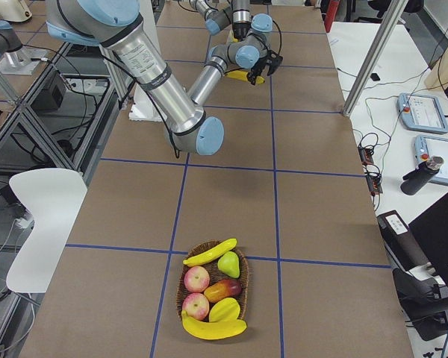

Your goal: Transfer all bananas from basket to plate

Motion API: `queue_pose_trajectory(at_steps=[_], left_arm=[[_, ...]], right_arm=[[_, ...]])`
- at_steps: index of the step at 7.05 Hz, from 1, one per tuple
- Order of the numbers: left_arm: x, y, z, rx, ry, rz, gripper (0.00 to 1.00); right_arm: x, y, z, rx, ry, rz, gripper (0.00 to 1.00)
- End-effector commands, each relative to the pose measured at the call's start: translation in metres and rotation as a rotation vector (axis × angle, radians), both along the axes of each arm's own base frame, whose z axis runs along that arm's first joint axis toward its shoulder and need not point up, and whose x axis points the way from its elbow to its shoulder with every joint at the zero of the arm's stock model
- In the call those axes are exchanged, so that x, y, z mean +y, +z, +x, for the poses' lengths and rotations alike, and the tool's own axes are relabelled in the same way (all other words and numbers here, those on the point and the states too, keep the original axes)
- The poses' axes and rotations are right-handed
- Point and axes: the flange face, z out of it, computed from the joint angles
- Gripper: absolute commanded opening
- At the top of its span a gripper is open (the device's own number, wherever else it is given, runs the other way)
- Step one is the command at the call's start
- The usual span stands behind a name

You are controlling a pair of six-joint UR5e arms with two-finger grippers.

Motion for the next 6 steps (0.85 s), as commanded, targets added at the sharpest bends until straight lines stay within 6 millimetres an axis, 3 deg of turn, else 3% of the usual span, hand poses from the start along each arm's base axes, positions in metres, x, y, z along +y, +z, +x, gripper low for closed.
queue_pose_trajectory(at_steps=[1,6], left_arm=[[-0.002,0.007,0.005,-0.016,-0.004,-0.008,1.00],[0.015,0.010,0.034,-0.027,0.025,-0.014,1.00]], right_arm=[[0.002,-0.002,0.001,-0.004,0.003,-0.001,0.00],[0.002,-0.004,0.001,-0.007,0.002,0.003,0.00]])
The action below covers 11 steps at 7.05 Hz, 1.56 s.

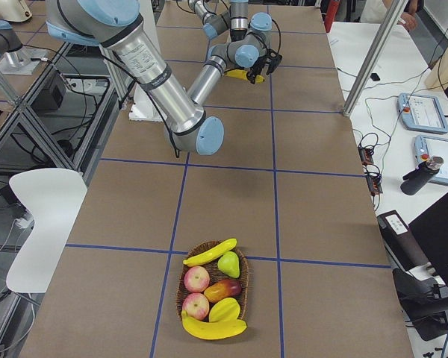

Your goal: Transfer all bananas from basket to plate

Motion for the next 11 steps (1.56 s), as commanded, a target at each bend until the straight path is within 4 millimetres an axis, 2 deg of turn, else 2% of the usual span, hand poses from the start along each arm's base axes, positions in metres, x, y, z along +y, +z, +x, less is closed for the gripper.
queue_pose_trajectory(at_steps=[1,2,3,4,5,6,7,8,9,10,11], left_arm=[[0.010,0.001,0.014,-0.005,0.006,0.000,1.00],[0.011,0.004,0.018,-0.012,0.012,-0.004,0.99],[0.013,0.003,0.022,-0.012,0.017,-0.003,0.94],[0.013,0.004,0.024,-0.016,0.018,-0.005,0.81],[0.014,0.003,0.023,-0.012,0.019,-0.004,0.58],[0.014,0.002,0.023,-0.009,0.021,-0.001,0.21],[0.015,0.002,0.022,-0.009,0.021,0.000,0.00],[0.015,0.002,0.023,-0.010,0.027,-0.004,0.00],[0.015,0.003,0.023,-0.012,0.031,-0.014,0.00],[0.015,0.004,0.023,-0.014,0.031,-0.016,0.00],[0.015,0.004,0.023,-0.016,0.031,-0.017,0.00]], right_arm=[[0.000,-0.001,0.000,-0.006,0.000,0.005,0.00],[0.001,-0.002,0.000,-0.009,-0.001,0.006,0.00],[0.001,-0.002,0.000,-0.013,-0.001,0.009,0.00],[0.001,-0.002,0.000,-0.013,-0.001,0.009,0.00],[0.001,-0.002,0.000,-0.013,-0.003,0.009,0.00],[0.001,-0.002,0.000,-0.013,-0.003,0.009,0.00],[0.002,-0.003,-0.001,-0.024,-0.006,0.018,0.00],[0.004,-0.002,-0.001,-0.054,-0.010,0.040,0.52],[0.006,-0.004,0.000,-0.070,-0.012,0.052,1.00],[0.010,-0.012,0.005,-0.103,-0.013,0.077,1.00],[0.010,-0.010,0.006,-0.108,-0.011,0.072,1.00]])
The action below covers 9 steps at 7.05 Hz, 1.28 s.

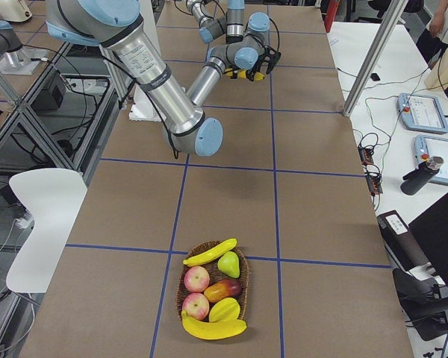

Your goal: Transfer all bananas from basket to plate

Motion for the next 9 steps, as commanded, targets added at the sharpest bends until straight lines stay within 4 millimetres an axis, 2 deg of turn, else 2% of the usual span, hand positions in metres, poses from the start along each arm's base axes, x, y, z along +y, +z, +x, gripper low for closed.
queue_pose_trajectory(at_steps=[1,2,4,5,6,7,8,9], left_arm=[[0.000,0.002,0.000,-0.006,0.001,-0.005,0.00],[-0.001,0.004,0.001,-0.009,0.001,-0.006,0.00],[-0.017,0.013,-0.011,-0.035,-0.030,-0.021,0.00],[-0.026,0.016,-0.019,-0.066,-0.048,-0.042,0.00],[-0.030,0.039,-0.036,-0.095,-0.069,-0.062,0.00],[-0.040,0.052,-0.060,-0.105,-0.091,-0.076,0.00],[-0.068,0.065,-0.099,-0.130,-0.089,-0.124,0.00],[-0.091,0.089,-0.139,-0.150,-0.108,-0.171,0.00]], right_arm=[[0.003,0.015,0.003,-0.001,-0.002,-0.004,1.00],[0.008,0.024,0.011,0.001,-0.004,-0.001,1.00],[-0.003,0.040,0.054,-0.007,0.023,-0.014,1.00],[-0.020,0.040,0.083,-0.024,0.032,-0.037,1.00],[-0.035,0.042,0.112,-0.040,0.049,-0.053,1.00],[-0.044,0.043,0.134,-0.042,0.077,-0.035,1.00],[-0.048,0.054,0.162,-0.034,0.096,0.007,1.00],[-0.049,0.067,0.186,-0.025,0.092,0.055,1.00]])
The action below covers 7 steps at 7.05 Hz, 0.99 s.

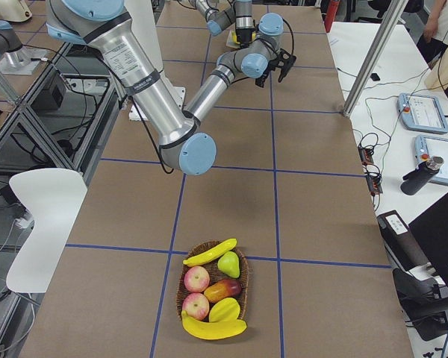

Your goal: Transfer all bananas from basket to plate

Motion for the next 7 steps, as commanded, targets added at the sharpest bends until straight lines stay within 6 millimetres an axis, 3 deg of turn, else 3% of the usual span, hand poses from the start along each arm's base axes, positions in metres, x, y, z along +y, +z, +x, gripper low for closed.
queue_pose_trajectory(at_steps=[1,3,4,6,7], left_arm=[[-0.037,0.053,-0.069,-0.052,-0.043,-0.079,0.00],[-0.039,0.103,-0.099,-0.102,-0.066,-0.125,0.00],[-0.035,0.115,-0.116,-0.107,-0.075,-0.144,0.00],[-0.039,0.124,-0.151,-0.093,-0.086,-0.183,0.00],[-0.030,0.155,-0.160,-0.123,-0.091,-0.227,0.00]], right_arm=[[-0.007,0.025,0.046,0.017,0.007,0.052,1.00],[-0.015,0.047,0.076,0.024,-0.002,0.049,1.00],[-0.017,0.055,0.098,0.021,-0.007,0.066,1.00],[-0.018,0.114,0.130,0.085,-0.038,0.131,1.00],[-0.015,0.141,0.140,0.111,-0.060,0.146,1.00]])
